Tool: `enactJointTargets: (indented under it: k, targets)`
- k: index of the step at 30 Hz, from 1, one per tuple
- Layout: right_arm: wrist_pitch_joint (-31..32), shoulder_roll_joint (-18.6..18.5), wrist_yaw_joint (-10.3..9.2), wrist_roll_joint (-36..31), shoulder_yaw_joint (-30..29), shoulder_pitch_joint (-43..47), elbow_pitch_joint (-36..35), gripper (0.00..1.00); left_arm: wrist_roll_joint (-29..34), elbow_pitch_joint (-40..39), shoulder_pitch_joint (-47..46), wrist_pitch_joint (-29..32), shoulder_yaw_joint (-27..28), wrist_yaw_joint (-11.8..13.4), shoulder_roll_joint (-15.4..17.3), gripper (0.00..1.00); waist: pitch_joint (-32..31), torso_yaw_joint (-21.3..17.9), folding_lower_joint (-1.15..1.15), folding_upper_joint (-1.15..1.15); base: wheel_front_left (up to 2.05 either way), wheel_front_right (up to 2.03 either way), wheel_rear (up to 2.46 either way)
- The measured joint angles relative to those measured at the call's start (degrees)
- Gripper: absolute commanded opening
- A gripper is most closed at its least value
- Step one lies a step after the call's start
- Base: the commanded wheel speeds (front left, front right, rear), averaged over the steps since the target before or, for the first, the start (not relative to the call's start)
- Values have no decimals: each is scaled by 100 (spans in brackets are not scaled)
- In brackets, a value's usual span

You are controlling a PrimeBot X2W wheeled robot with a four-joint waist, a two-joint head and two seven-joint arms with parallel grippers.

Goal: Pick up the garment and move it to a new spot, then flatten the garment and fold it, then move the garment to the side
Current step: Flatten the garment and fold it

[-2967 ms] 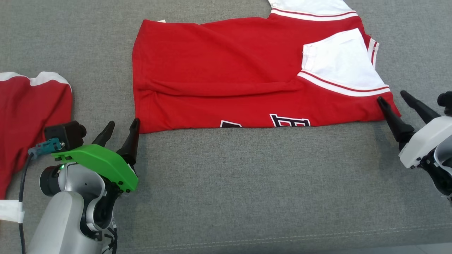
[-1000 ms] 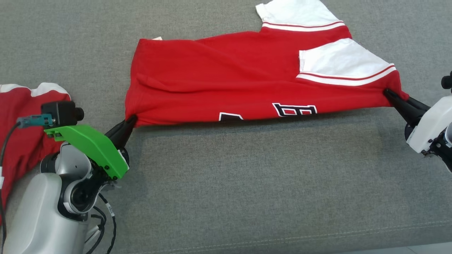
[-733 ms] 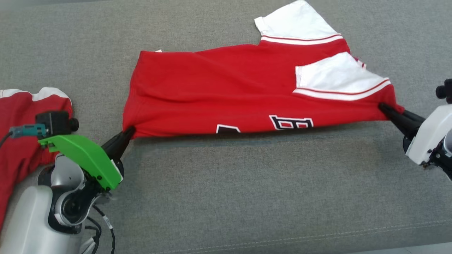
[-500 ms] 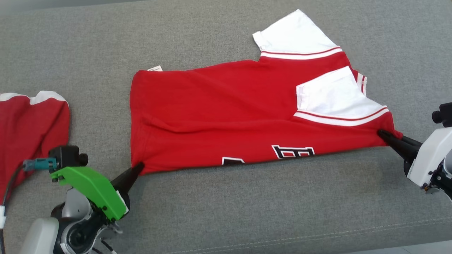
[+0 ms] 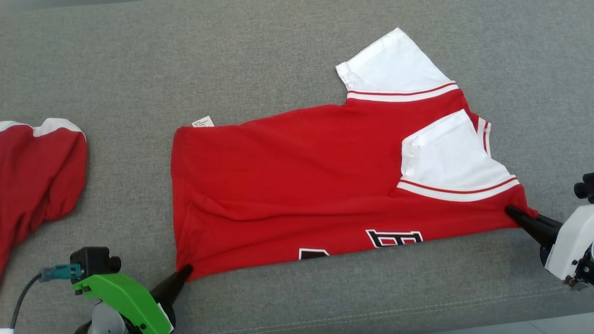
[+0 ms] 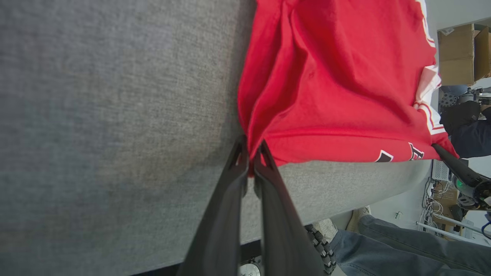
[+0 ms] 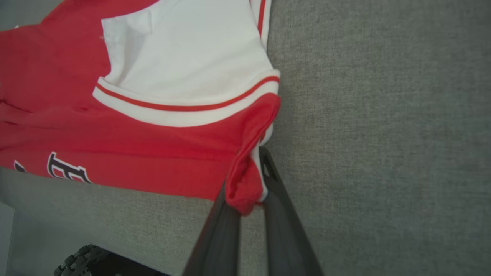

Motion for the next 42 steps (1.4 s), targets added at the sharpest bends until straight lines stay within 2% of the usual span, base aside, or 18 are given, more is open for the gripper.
enactJointTargets:
  k: [3,4,5,6,7,8,9,10,16,20,23,25,31,35,42]
  targets:
    - [-47,2,-7,-9,23,86,-1,2,7,-12,133,-73,-19,20,-68,0,16,25,0,0,0,0,0]
    - [-85,3,-13,-36,27,87,-2,18,8,-22,177,-98,-24,20,-83,0,21,30,0,0,0,0,0]
    - [-113,-1,-15,-86,26,88,-4,43,11,-27,201,-103,-33,20,-94,18,24,35,0,0,0,0,0]
    - [-142,-3,-21,-116,25,88,-8,49,24,-36,216,-129,-44,21,-98,25,26,41,0,0,0,0,0]
    - [-142,-11,-24,-130,27,96,-10,49,70,-52,224,-153,-53,22,-96,25,28,49,0,0,0,0,0]
    - [-144,-21,-66,-147,27,119,-16,78,97,-63,229,-161,-57,22,-92,43,28,58,0,0,0,0,0]
    - [-189,-37,-69,-152,20,165,-15,100,119,-66,229,-201,-69,22,-85,74,27,70,0,0,0,0,0]
    - [-210,-60,-89,-152,15,213,-14,100,185,-70,228,-204,-94,22,-49,100,21,86,0,0,0,0,0]
    - [-342,-358,-142,-249,-200,148,-286,100,514,-359,197,-269,-43,23,309,100,-5,158,0,0,0,0,0]
    - [-444,-580,-257,-532,-464,-436,-560,100,655,-735,-14,-205,-98,10,460,100,98,162,0,0,0,0,0]
    - [-442,-642,-354,-634,-622,-919,-668,100,858,-977,-617,-166,-168,-92,597,100,230,175,0,0,0,0,0]
    - [-419,-632,-420,-777,-624,-1183,-706,100,962,-988,-1043,-11,-318,-156,712,100,342,195,0,0,0,0,0]
    - [-144,-349,-543,-992,-538,-2008,-765,100,1235,-856,-1972,77,-494,-269,770,100,731,295,0,0,0,0,0]
    - [-14,-210,-627,-1210,-483,-2459,-706,100,1379,-671,-2356,169,-730,-398,749,100,1013,388,0,0,0,0,0]
    - [96,-4,-723,-1529,-410,-3161,-500,100,1503,-353,-3060,189,-811,-445,586,100,1530,556,0,0,0,0,0]
